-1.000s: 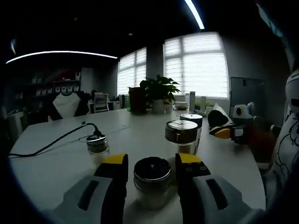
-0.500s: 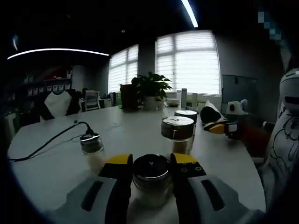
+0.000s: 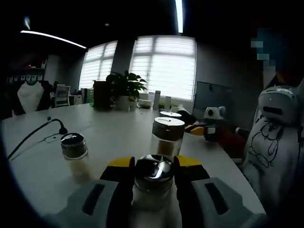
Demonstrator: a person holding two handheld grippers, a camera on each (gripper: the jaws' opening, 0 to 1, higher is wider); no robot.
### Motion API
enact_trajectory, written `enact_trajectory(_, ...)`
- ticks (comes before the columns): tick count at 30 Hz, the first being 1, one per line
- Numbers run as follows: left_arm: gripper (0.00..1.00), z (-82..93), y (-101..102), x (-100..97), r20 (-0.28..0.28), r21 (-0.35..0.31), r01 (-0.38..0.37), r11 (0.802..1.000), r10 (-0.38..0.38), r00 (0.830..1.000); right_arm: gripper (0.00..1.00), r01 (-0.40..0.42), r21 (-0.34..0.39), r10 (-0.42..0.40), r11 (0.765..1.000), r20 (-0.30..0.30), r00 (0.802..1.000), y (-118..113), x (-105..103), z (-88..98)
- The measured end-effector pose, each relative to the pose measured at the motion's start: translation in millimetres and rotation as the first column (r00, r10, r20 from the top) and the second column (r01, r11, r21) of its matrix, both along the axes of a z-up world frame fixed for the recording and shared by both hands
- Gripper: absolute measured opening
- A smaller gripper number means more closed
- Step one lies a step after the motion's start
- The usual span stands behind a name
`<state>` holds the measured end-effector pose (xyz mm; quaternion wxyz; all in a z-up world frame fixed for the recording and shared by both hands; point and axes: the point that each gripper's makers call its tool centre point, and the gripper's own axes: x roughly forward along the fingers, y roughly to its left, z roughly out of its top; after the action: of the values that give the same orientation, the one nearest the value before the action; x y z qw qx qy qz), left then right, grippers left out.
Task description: Rotate the seasoning bottle until the label or dispensing opening points toward the visible target arrow and the bottle remains upright within the marked orientation range
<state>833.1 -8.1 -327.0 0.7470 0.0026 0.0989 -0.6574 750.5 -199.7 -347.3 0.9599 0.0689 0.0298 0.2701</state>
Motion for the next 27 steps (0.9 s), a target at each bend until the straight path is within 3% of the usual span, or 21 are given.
enact_trajectory(2,0.35,0.6,-1.6,0.5,-0.004,0.005,-0.004,1.0,0.004,1.0,0.12,0.002,-0.002,-0.002,1.0,-0.005,1.0,-0.7,1.2,-2.5)
enact_trajectory(4,0.36,1.0,-1.6,3.0,0.036,0.029,-0.038,0.999,0.037,0.999,0.12,0.005,-0.001,-0.005,1.0,-0.007,1.0,-1.0,1.2,-3.4)
enact_trajectory(5,0.39,3.9,-2.0,3.0,0.045,0.009,-0.054,0.999,0.053,0.998,0.12,0.004,0.0,-0.004,1.0,-0.007,1.0,-0.9,0.8,-3.4)
enact_trajectory(8,0.51,9.0,-0.6,2.7,-0.026,-0.056,-0.101,0.993,0.1,0.995,0.12,0.009,-0.001,-0.009,1.0,-0.008,1.0,-3.4,0.0,-4.4)
enact_trajectory(10,0.51,11.1,2.3,1.3,-0.007,-0.066,-0.13,0.989,0.13,0.991,0.12,0.016,0.001,-0.016,1.0,-0.012,1.0,-5.7,0.2,-5.8)
enact_trajectory(14,0.5,23.4,6.9,4.8,-0.025,-0.141,-0.23,0.963,0.229,0.973,0.12,0.021,0.005,-0.021,1.0,-0.016,1.0,-7.3,0.6,-6.6)
enact_trajectory(18,0.48,25.5,12.3,5.7,0.028,-0.142,-0.325,0.935,0.332,0.943,0.12,0.017,0.005,-0.017,1.0,-0.016,1.0,-5.4,2.3,-6.9)
enact_trajectory(20,0.46,23.2,14.9,7.6,0.057,-0.119,-0.38,0.917,0.388,0.92,0.12,0.013,0.004,-0.013,1.0,-0.016,1.0,-4.1,2.8,-6.8)
enact_trajectory(27,0.44,18.3,10.2,1.4,0.082,-0.089,-0.418,0.904,0.425,0.901,0.12,0.007,0.016,-0.007,1.0,0.005,1.0,-1.9,1.8,3.5)
